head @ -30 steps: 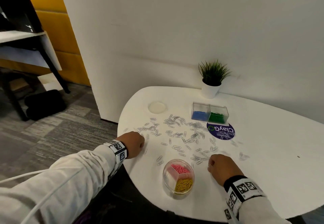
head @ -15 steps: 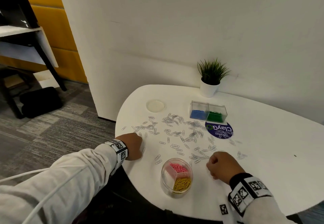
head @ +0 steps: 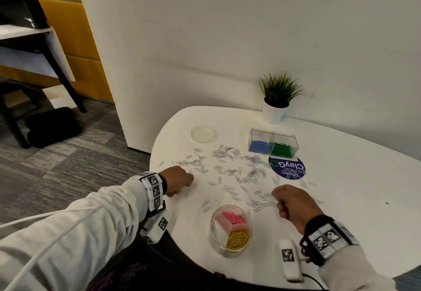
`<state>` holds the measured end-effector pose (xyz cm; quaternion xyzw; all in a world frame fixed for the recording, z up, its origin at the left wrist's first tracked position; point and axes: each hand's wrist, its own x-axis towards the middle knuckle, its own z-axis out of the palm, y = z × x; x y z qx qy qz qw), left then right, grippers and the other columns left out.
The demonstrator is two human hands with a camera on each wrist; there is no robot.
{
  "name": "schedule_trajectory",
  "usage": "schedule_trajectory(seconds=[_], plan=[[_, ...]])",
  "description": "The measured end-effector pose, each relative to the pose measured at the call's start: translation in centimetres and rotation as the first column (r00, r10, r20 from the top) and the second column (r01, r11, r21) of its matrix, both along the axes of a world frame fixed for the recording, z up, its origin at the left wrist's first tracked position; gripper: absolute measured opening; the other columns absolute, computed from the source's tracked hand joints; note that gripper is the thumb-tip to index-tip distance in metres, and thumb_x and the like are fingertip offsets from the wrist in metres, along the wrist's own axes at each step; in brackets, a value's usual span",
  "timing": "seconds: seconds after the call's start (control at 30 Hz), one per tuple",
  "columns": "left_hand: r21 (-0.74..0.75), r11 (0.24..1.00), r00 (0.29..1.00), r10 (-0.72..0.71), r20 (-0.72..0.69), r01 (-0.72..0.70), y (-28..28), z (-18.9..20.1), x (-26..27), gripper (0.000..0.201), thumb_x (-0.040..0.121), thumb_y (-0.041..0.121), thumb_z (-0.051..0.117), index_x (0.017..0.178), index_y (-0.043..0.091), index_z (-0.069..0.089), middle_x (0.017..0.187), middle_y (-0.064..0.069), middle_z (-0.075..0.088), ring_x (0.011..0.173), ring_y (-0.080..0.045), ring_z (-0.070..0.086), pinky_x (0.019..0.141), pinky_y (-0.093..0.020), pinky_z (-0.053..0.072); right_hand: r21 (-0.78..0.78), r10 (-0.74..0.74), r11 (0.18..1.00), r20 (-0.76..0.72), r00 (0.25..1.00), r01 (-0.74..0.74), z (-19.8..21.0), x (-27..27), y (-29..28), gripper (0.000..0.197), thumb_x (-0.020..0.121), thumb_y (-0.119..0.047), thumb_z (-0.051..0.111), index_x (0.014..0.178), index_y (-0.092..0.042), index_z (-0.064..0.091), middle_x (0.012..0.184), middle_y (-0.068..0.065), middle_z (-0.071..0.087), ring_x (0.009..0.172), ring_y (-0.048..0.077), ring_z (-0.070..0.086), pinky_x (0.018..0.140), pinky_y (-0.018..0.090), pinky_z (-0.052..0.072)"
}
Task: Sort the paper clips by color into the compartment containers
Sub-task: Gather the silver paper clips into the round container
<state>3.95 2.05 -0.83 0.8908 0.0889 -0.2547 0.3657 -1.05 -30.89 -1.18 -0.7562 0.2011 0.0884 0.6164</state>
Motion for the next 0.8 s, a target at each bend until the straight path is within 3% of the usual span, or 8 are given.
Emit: schedule_trajectory(seconds=[0.07,0.13,0.2,0.43,0.53,0.67,0.73,0.8], plan=[[0.410,0.870,0.945,-0.322,0.053,0.273,-0.4,-0.1,-0.2,0.041,0.088,0.049,0.063,0.097,0.009,0.066,0.097,-0.010,0.066,0.088,-0.024,0.061,0.065,-0.025,0.040,-0.641,0.368,0.704,-0.040,0.929,-0.306,-0.6,0.5,0.8,0.003,0.089,-0.017,0.065,0.089,-0.018,0.067,0.080,-0.008,0.057,0.075,0.013,0.054,0.066,0.022,0.040],[0.600,0.723,0.870,-0.486,0.087,0.344,-0.8,-0.2,-0.5,0.041,0.083,0.056,0.065,0.090,0.016,0.061,0.105,-0.004,0.065,0.095,-0.022,0.061,0.072,-0.027,0.042,-0.810,0.508,0.406,-0.184,0.841,-0.423,-1.3,0.8,1.2,0.012,0.090,-0.025,0.063,0.102,-0.027,0.065,0.095,-0.009,0.050,0.096,0.013,0.056,0.082,0.022,0.041],[0.661,0.652,0.822,-0.562,0.093,0.371,-1.2,-0.6,-0.8,0.033,0.085,0.050,0.063,0.094,0.018,0.061,0.107,-0.002,0.063,0.099,-0.023,0.061,0.075,-0.028,0.043,-0.835,0.541,0.322,-0.225,0.810,-0.447,-1.9,1.1,1.3,0.018,0.092,-0.023,0.061,0.109,-0.028,0.064,0.101,-0.006,0.046,0.104,0.017,0.056,0.088,0.023,0.041],[0.674,0.544,0.750,-0.661,-0.023,0.500,-2.4,-1.6,-1.3,0.016,0.092,0.023,0.049,0.091,0.012,0.060,0.097,-0.005,0.062,0.096,-0.026,0.064,0.078,-0.032,0.052,-0.802,0.501,0.373,-0.250,0.828,-0.467,-2.4,1.8,1.2,0.007,0.092,-0.023,0.055,0.090,-0.020,0.061,0.099,-0.001,0.059,0.089,0.015,0.058,0.075,0.023,0.042],[0.632,0.618,0.795,-0.606,0.006,0.467,-2.4,-0.8,-1.4,0.022,0.089,0.035,0.050,0.086,0.014,0.055,0.094,-0.006,0.061,0.090,-0.026,0.061,0.071,-0.029,0.047,-0.698,0.421,0.600,-0.140,0.896,-0.391,-1.7,1.9,0.6,0.011,0.094,-0.023,0.055,0.090,-0.015,0.062,0.093,-0.002,0.064,0.084,0.014,0.058,0.071,0.026,0.044],[0.015,0.988,0.978,-0.154,0.140,0.153,-1.5,0.5,-0.5,0.023,0.086,0.021,0.059,0.066,0.010,0.062,0.069,-0.007,0.059,0.061,-0.020,0.048,0.052,-0.024,0.037,-0.282,0.190,0.941,-0.015,0.982,-0.187,-0.9,1.9,0.7,0.011,0.095,-0.011,0.050,0.093,-0.009,0.060,0.086,0.006,0.069,0.062,0.015,0.049,0.056,0.026,0.037],[-0.343,0.936,0.991,0.115,0.069,-0.084,-1.4,1.3,-0.2,0.015,0.085,0.002,0.053,0.075,0.006,0.063,0.072,-0.014,0.064,0.055,-0.019,0.043,0.047,-0.024,0.032,-0.176,0.148,0.973,-0.031,0.988,-0.151,-0.7,2.0,1.0,0.012,0.095,-0.007,0.045,0.096,-0.009,0.057,0.080,0.009,0.065,0.058,0.016,0.043,0.050,0.026,0.032],[-0.384,0.914,0.987,0.157,0.030,-0.134,-1.7,1.8,-0.2,0.019,0.088,-0.003,0.045,0.089,0.007,0.062,0.073,-0.012,0.062,0.054,-0.017,0.041,0.048,-0.023,0.028,-0.280,0.241,0.928,-0.048,0.969,-0.244,-0.7,2.4,1.1,0.012,0.094,-0.009,0.047,0.092,-0.011,0.059,0.078,0.002,0.058,0.064,0.015,0.047,0.054,0.025,0.034]])
